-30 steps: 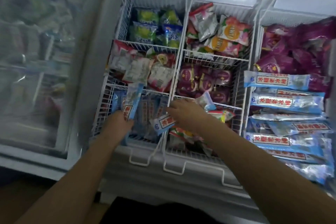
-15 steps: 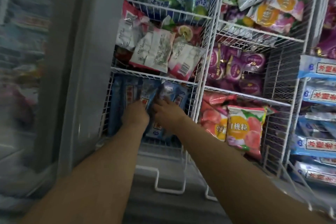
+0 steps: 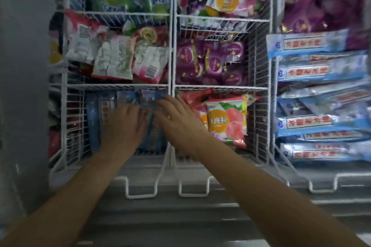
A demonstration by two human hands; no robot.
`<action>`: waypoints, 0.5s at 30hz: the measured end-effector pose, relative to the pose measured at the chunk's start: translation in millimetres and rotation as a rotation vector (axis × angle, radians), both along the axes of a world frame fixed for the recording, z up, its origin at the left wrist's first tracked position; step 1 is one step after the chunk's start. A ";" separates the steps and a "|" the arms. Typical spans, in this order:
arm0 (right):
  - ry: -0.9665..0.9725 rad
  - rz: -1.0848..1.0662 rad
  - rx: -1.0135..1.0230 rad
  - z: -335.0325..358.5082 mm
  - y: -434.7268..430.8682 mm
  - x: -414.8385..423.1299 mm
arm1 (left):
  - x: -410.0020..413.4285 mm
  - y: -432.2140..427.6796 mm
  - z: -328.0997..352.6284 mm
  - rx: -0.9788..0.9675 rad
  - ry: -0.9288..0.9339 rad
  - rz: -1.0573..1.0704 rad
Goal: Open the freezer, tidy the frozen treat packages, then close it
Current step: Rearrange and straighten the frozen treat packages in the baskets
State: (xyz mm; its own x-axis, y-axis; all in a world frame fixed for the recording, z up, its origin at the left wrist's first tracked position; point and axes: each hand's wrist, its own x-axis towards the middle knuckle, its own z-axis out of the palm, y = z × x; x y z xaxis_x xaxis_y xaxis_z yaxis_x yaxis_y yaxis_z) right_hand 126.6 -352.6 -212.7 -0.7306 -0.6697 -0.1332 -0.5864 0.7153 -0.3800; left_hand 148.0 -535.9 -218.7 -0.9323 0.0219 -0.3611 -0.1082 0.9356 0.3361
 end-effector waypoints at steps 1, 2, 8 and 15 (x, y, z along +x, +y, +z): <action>0.005 -0.055 0.007 7.1 19.8 -2.6 | 1.6 13.3 6.5 0.005 0.032 -0.060; 0.005 -0.111 0.009 13.5 41.1 -4.8 | 1.7 29.7 12.2 0.029 0.063 -0.112; -0.007 -0.454 0.129 42.2 193.0 -22.2 | -29.5 164.2 28.1 0.239 0.238 -0.315; -0.007 -0.616 0.298 40.0 341.6 -36.1 | -91.7 313.2 20.2 0.367 0.300 -0.393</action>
